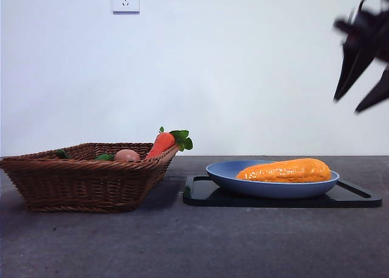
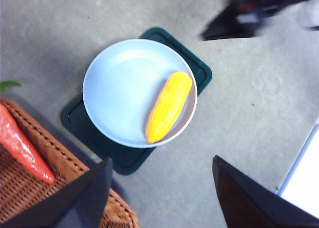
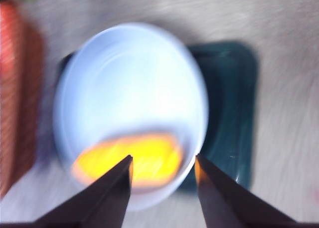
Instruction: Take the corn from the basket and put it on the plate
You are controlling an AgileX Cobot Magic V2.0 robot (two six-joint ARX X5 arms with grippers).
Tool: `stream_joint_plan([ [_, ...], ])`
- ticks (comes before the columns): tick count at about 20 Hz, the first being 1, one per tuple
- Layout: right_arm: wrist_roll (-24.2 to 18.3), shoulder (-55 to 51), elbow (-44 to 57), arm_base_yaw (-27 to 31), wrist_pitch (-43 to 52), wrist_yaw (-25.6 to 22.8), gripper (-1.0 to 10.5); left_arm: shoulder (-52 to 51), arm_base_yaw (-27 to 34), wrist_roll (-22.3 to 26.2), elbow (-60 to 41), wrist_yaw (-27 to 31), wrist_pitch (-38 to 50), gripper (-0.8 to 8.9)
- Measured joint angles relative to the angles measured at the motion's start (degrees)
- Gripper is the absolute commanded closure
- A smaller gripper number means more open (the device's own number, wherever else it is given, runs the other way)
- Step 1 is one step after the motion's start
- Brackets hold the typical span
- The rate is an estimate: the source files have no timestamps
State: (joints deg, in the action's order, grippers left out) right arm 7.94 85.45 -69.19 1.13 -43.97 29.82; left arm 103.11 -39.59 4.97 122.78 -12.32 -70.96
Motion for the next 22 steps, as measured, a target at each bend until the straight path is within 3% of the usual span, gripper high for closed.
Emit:
stream_joint_plan([
  [6, -5.7, -18.0, 0.0, -5.4, -14.5, 0.1, 7.5, 0.0, 0.0, 0.0, 0.0, 0.0, -2.5, 5.49],
  [9, -7.0, -24.0, 0.0, -7.5, -19.1, 0.1, 8.0, 0.0, 0.0, 0.0, 0.0, 0.0, -4.1, 6.60],
  [12, -9.2, -26.9, 0.0, -8.7, -21.6, 0.1, 9.4, 0.0, 0.0, 0.0, 0.0, 0.0, -5.6, 8.09],
  [15, -11.5, -27.3, 0.0, -8.7, -22.9, 0.0, 9.4, 0.0, 0.0, 0.0, 0.0, 0.0, -6.5, 8.10],
  [22, -12.2, -27.3, 0.0, -8.7, -22.0, 0.0, 9.4, 0.0, 0.0, 0.0, 0.0, 0.0, -4.7, 8.10],
])
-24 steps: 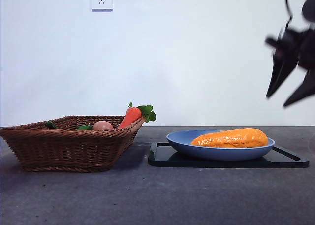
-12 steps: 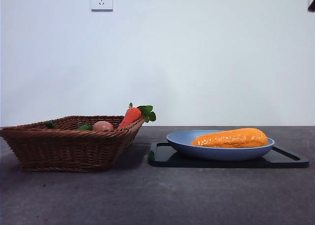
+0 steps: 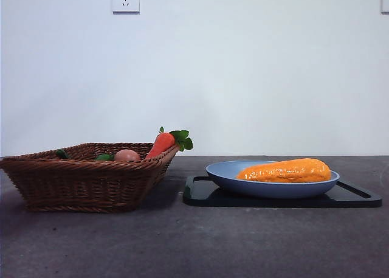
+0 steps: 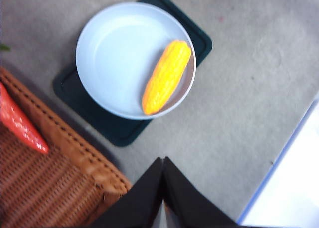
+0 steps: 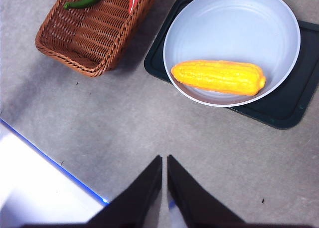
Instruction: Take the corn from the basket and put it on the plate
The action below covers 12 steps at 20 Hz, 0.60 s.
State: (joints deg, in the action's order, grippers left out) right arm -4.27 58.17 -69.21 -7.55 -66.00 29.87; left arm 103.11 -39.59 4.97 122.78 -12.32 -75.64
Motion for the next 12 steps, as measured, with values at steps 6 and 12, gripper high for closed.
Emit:
stream_joint_plan([
  [6, 0.0, 0.0, 0.0, 0.0, 0.0, 0.0, 9.4, 0.0, 0.0, 0.0, 0.0, 0.0, 11.1, 8.10],
  [12, 0.0, 0.0, 0.0, 0.0, 0.0, 0.0, 9.4, 0.0, 0.7, 0.2, 0.0, 0.2, 23.1, 8.10],
])
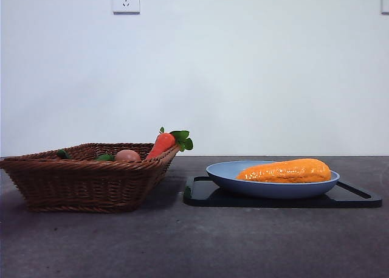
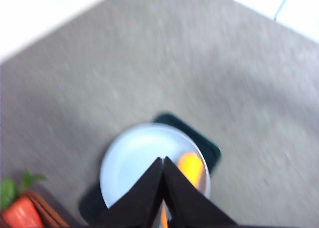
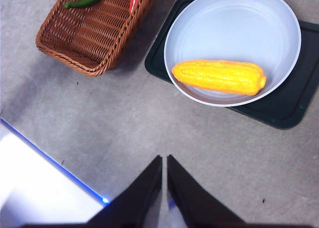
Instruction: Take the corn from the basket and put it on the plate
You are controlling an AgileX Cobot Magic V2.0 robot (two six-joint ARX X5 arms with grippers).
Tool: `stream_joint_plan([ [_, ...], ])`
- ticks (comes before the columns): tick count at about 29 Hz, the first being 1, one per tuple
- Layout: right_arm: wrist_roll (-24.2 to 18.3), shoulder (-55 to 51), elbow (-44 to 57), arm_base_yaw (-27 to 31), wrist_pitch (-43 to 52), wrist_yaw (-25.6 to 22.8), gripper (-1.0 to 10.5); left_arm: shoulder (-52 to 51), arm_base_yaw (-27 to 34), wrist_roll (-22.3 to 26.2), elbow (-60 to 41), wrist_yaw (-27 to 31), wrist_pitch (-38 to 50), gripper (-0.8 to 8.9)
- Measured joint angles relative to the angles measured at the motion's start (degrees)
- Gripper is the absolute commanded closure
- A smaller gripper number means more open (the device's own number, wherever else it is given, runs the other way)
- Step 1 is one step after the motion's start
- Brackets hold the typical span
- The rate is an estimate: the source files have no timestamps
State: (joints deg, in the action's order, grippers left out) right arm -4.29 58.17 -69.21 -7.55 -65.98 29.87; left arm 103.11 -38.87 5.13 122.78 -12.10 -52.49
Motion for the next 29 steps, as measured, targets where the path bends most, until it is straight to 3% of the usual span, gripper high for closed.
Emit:
stream_joint_plan([
  [4, 0.0, 0.0, 0.0, 0.0, 0.0, 0.0, 9.4, -1.7, 4.5, 0.6, 0.0, 0.2, 4.8, 8.10],
  [16, 0.0, 0.0, 0.0, 0.0, 0.0, 0.0, 9.4, -18.5, 22.3, 1.6, -4.8, 0.2, 5.9, 8.10],
  [21, 0.0, 0.0, 0.0, 0.0, 0.0, 0.0, 9.4, -26.8, 29.9, 1.6, -17.7, 0.2, 10.6, 8.10],
  [29, 0.0, 0.0, 0.0, 0.0, 0.0, 0.0, 9.4, -45.4, 38.3, 2.0, -46.4, 0.2, 26.8, 8.10],
])
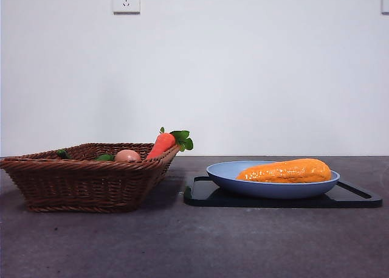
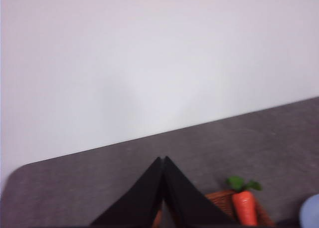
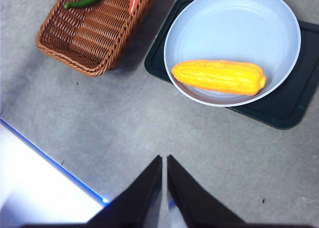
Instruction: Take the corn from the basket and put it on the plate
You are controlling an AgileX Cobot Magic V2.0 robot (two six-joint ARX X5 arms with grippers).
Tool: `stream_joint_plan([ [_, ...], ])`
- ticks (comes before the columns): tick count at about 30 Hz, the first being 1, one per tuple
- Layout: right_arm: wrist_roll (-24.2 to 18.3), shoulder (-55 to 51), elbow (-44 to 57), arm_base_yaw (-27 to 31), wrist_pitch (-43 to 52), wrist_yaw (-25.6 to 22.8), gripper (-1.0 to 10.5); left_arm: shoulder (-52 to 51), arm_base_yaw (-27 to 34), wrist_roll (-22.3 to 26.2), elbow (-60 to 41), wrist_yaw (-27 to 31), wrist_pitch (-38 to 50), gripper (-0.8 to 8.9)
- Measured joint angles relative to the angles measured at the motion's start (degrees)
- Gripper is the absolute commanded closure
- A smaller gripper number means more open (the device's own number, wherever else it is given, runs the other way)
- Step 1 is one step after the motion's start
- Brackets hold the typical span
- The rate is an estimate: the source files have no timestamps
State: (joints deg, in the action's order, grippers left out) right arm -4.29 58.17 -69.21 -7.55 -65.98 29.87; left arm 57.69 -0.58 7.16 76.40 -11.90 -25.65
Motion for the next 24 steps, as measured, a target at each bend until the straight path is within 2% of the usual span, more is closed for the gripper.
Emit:
stream_joint_plan([
  [5, 0.0, 0.0, 0.0, 0.0, 0.0, 0.0, 9.4, -11.1, 3.4, 0.5, -16.5, 0.0, 8.5, 8.10],
  [11, 0.0, 0.0, 0.0, 0.0, 0.0, 0.0, 9.4, -23.6, 4.9, 0.7, -33.1, 0.1, 13.9, 8.10],
  [16, 0.0, 0.0, 0.0, 0.0, 0.0, 0.0, 9.4, -32.5, 5.0, 0.8, -45.7, 0.2, 14.7, 8.10],
  [24, 0.0, 0.0, 0.0, 0.0, 0.0, 0.0, 9.4, -42.1, 5.0, 0.8, -59.7, 0.2, 14.6, 8.10],
])
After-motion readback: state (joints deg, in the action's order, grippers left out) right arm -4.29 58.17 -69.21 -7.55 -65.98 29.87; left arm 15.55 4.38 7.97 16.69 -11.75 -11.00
